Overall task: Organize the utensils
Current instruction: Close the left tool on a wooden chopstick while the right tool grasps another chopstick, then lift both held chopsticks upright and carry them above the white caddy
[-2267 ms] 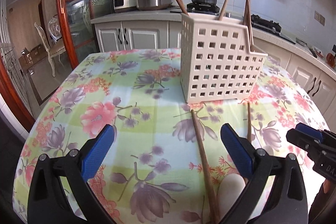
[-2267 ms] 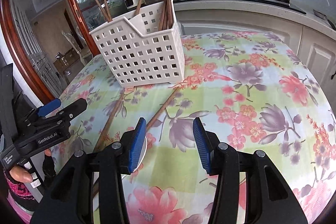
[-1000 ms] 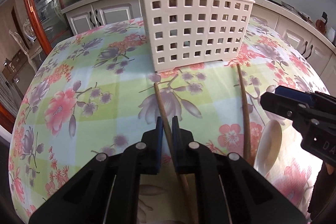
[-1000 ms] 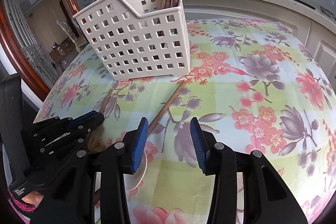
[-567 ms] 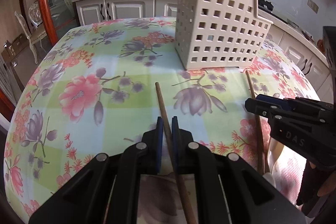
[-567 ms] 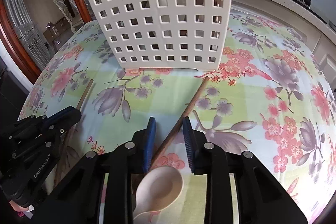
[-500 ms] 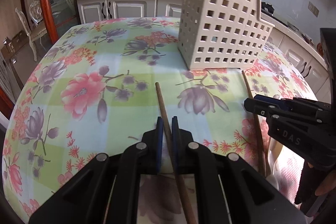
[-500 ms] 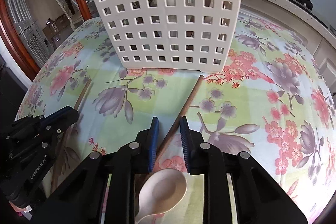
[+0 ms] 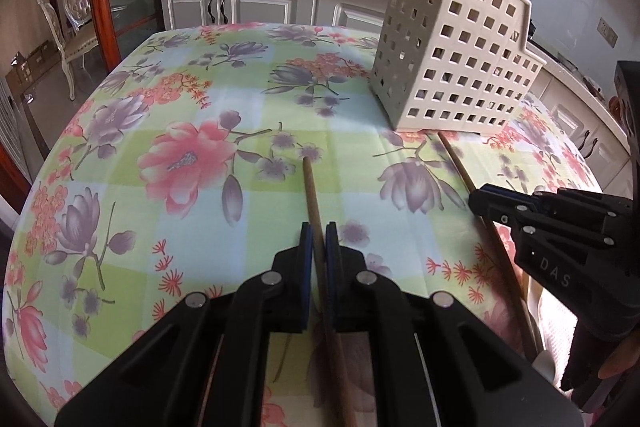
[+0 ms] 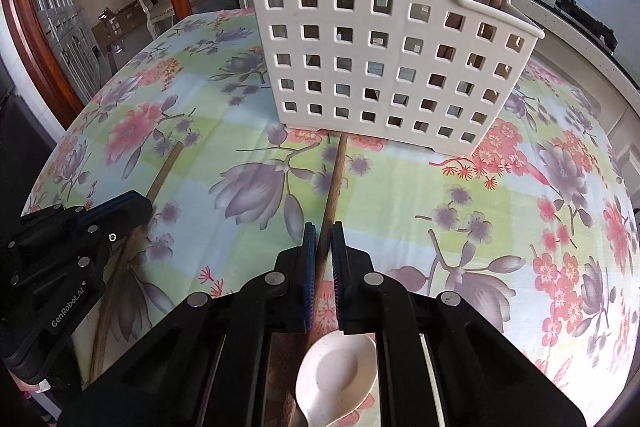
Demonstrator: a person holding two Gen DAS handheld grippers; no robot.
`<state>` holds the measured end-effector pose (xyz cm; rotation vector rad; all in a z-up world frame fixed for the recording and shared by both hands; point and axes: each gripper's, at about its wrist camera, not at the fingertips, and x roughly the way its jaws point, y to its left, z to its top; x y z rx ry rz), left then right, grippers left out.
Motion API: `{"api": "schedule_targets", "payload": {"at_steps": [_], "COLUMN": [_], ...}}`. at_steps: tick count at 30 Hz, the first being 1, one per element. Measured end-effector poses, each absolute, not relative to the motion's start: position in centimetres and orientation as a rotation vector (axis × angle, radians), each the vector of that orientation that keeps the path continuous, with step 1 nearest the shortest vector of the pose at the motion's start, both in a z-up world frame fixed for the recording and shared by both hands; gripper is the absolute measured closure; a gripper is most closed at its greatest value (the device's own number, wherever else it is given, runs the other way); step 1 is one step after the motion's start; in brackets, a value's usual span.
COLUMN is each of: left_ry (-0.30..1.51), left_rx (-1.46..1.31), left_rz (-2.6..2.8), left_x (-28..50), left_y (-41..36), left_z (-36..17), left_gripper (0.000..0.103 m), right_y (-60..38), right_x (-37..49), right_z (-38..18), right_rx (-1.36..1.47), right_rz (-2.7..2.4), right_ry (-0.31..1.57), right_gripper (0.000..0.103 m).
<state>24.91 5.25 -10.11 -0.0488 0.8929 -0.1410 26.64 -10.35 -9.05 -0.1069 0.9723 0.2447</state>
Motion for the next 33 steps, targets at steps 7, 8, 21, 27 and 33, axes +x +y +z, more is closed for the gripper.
{"api": "schedule_targets", "payload": {"at_steps": [7, 8, 21, 27, 33], "left_ry": [0.902, 0.902, 0.803, 0.742, 0.671], "left_rx": [-0.019, -0.030, -0.034, -0.022, -0.013], "left_rz": [-0.127, -0.131, -0.134, -0.133, -0.137], "left_x": [25.2, 25.2, 22.8, 21.4, 20.4], "left_y": [4.5, 4.6, 3.6, 2.8, 2.0], "left_z": [-10.1, -10.0, -6.3, -4.1, -2.0], "left_gripper": [0.097, 0.097, 0.097, 0.097, 0.097], "right_y": [-10.5, -10.8, -13.2, -15.1, -16.7], "right_x": [26.8, 26.6, 22.7, 21.2, 20.0], "right_z": [-9.1, -8.9, -3.8, -1.9, -0.3], "right_rx": [-0.080, -0.051, 0.018, 0.045, 0.062], "right_rz": [0.280, 0.297, 0.361, 0.356, 0.335], "right_ry": [0.951, 0.939, 0.759, 0.698, 0.641], "right_gripper": [0.095, 0.095, 0.095, 0.096, 0.096]}}
